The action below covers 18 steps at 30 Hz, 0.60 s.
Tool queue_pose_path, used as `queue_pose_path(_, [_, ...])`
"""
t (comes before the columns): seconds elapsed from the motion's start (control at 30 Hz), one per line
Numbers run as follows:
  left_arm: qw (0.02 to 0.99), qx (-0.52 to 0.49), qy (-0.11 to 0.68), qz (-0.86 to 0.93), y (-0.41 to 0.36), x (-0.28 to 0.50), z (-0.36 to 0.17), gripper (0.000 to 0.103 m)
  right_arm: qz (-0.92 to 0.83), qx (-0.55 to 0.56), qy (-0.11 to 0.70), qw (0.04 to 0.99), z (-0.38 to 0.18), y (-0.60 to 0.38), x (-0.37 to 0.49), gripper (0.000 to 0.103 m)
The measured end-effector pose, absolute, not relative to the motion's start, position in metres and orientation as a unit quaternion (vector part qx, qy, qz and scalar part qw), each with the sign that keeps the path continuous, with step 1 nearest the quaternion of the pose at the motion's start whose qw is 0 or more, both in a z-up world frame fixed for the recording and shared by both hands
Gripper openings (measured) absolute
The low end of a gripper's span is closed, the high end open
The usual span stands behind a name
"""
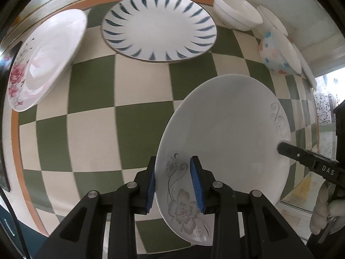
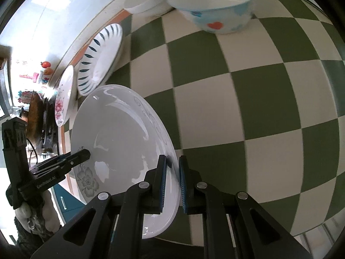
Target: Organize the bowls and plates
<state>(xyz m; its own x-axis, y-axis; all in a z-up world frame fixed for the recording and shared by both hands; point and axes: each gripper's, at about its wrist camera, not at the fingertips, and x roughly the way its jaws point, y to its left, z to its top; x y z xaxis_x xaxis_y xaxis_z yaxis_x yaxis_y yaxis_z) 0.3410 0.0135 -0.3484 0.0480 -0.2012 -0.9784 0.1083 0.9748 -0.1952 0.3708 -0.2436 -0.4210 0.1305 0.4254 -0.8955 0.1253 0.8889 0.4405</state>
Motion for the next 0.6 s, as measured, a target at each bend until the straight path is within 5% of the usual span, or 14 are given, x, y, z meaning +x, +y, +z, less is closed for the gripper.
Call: queue_pose_path(0.6, [0.718,-0.051,0.690,-0.069,0.016,0.344,-0.367,0.028,0.124,0.188,0.668,0.709,-0.444,-0.251,0.387,0.014])
